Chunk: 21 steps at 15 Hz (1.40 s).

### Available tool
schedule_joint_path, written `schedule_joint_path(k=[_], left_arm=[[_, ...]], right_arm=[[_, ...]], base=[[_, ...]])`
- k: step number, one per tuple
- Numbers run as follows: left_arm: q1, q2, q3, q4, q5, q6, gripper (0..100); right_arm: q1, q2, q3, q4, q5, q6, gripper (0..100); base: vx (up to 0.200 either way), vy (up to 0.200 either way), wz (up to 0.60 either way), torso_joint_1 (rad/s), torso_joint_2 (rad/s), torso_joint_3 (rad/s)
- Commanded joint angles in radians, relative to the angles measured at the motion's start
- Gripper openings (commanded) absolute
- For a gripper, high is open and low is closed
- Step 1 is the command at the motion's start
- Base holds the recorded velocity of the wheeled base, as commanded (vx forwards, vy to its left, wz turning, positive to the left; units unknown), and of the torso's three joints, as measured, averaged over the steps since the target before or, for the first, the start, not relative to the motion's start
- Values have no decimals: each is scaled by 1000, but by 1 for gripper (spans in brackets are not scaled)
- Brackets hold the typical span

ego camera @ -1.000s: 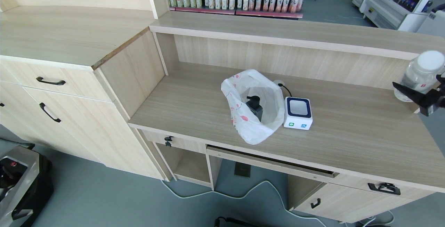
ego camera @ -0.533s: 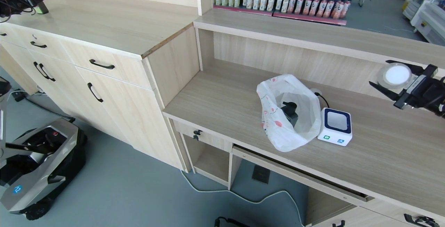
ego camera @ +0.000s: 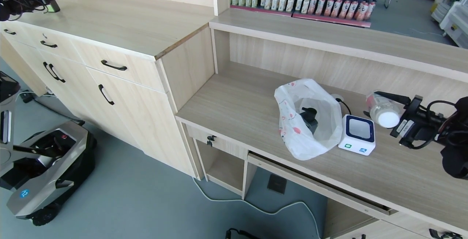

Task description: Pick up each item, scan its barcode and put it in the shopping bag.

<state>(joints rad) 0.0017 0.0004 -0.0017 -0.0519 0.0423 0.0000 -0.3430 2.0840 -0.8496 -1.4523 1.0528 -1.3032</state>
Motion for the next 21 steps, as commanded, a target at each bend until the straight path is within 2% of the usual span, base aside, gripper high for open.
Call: schedule_joint_path(k=[1, 6, 14, 21], left_arm=[[0, 0, 0, 0, 1, 0, 100], [0, 0, 0, 1, 1, 0, 100], [0, 0, 0, 1, 1, 0, 100], [0, 0, 0, 0, 1, 0, 100]], right_arm=[[-19, 47, 3, 0, 6, -19, 0], [-53, 105, -14, -33, 6, -38, 0], [-53, 183, -16, -89, 6, -34, 0], [-5, 226, -65, -103, 6, -28, 0]], base=[[0, 0, 0, 0, 0, 0], [0, 0, 0, 0, 0, 0], [0, 0, 0, 0, 0, 0], [0, 0, 0, 0, 0, 0]])
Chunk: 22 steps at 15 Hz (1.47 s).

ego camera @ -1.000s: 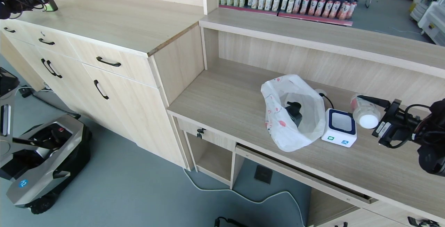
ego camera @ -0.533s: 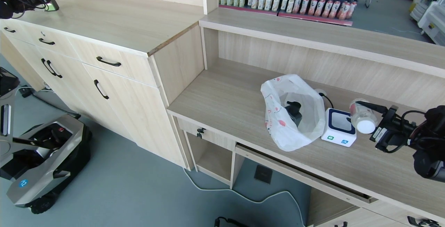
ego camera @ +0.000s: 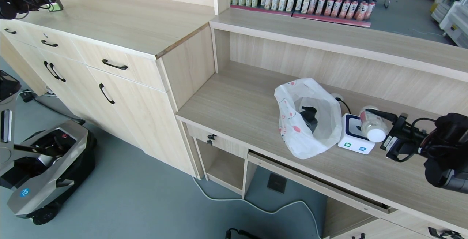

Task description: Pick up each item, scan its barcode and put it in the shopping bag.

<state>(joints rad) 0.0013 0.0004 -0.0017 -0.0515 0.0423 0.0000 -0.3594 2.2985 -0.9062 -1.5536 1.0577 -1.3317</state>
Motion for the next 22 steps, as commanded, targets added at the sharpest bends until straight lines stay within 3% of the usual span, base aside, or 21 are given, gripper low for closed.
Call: schedule_joint_path(k=[1, 18, 22], left_arm=[[0, 0, 0, -1, 1, 0, 100], [0, 0, 0, -1, 1, 0, 100], [0, 0, 0, -1, 1, 0, 100]], right_arm=[[26, 16, -16, -8, 1, 2, 0], [69, 52, -111, -11, -1, 23, 0], [-16, -200, 29, 33, -1, 203, 0]], base=[[0, 0, 0, 0, 0, 0], [0, 0, 0, 0, 0, 0], [0, 0, 0, 0, 0, 0]])
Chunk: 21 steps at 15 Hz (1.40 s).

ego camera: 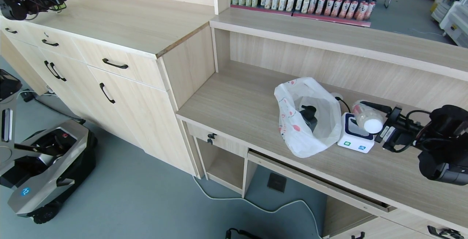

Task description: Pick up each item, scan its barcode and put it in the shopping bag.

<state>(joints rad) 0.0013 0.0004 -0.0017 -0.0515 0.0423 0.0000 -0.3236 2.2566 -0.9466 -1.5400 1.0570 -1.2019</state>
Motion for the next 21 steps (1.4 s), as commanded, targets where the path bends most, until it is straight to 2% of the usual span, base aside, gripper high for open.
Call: schedule_joint_path(k=[1, 2, 4, 5, 8, 10, 11, 12, 13, 14, 16, 17, 21], left_arm=[[0, 0, 0, 1, 1, 0, 100], [0, 0, 0, -1, 1, 0, 100], [0, 0, 0, 1, 1, 0, 100], [0, 0, 0, 1, 1, 0, 100], [0, 0, 0, -1, 1, 0, 100], [0, 0, 0, -1, 1, 0, 100], [0, 0, 0, -1, 1, 0, 100], [0, 0, 0, 1, 1, 0, 100], [0, 0, 0, -1, 1, 0, 100], [0, 0, 0, -1, 1, 0, 100], [0, 0, 0, -1, 1, 0, 100], [0, 0, 0, -1, 1, 0, 100], [0, 0, 0, 1, 1, 0, 100]], right_arm=[[-94, -238, 74, 70, 1, 148, 0], [-114, -287, 74, 115, 0, 197, 0], [-178, -459, 80, 317, -6, 426, 0], [-219, -511, 111, 393, -8, 476, 0], [-322, -589, 140, 594, -9, 493, 0], [-357, -620, 126, 730, -92, 502, 0], [-382, -654, 121, 837, -169, 547, 0], [-384, -675, 124, 887, -247, 604, 0], [-379, -681, 126, 902, -301, 627, 0], [-353, -698, 127, 936, -456, 711, 0], [-295, -704, 131, 936, -647, 837, 0], [-292, -706, 154, 933, -697, 838, 0], [-252, -687, 187, 762, -713, 834, 0]], base=[[0, 0, 0, 0, 0, 0], [0, 0, 0, 0, 0, 0], [0, 0, 0, 0, 0, 0], [0, 0, 0, 0, 0, 0], [0, 0, 0, 0, 0, 0], [0, 0, 0, 0, 0, 0], [0, 0, 0, 0, 0, 0], [0, 0, 0, 0, 0, 0], [0, 0, 0, 0, 0, 0], [0, 0, 0, 0, 0, 0], [0, 0, 0, 0, 0, 0], [0, 0, 0, 0, 0, 0], [0, 0, 0, 0, 0, 0]])
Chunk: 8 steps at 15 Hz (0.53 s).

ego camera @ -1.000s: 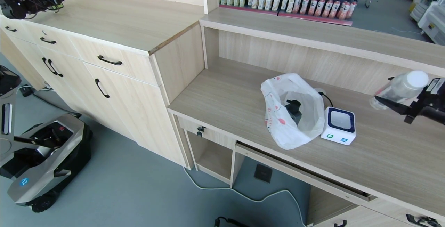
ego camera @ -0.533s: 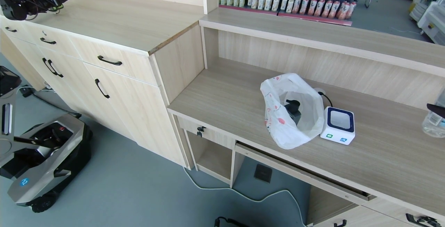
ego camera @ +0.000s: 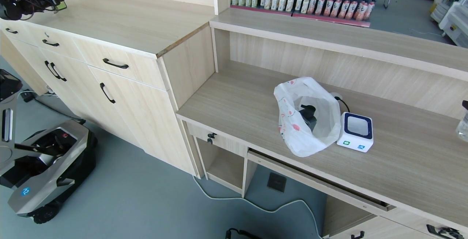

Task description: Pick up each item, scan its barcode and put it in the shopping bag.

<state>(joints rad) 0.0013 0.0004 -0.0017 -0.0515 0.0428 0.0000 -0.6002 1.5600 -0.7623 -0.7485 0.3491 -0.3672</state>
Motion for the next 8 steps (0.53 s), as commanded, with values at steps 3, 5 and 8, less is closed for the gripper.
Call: schedule_joint_path(k=[3, 5, 8], left_arm=[[0, 0, 0, -1, 0, 0, 100], [0, 0, 0, -1, 0, 0, 100], [0, 0, 0, -1, 0, 0, 100]], right_arm=[[94, 41, 3, -138, -21, -1, 0], [152, 72, -5, -196, -19, 2, 0], [284, 196, -9, -427, -56, 5, 0]], base=[[0, 0, 0, 0, 0, 0], [0, 0, 0, 0, 0, 0], [0, 0, 600, 1, 2, 2]])
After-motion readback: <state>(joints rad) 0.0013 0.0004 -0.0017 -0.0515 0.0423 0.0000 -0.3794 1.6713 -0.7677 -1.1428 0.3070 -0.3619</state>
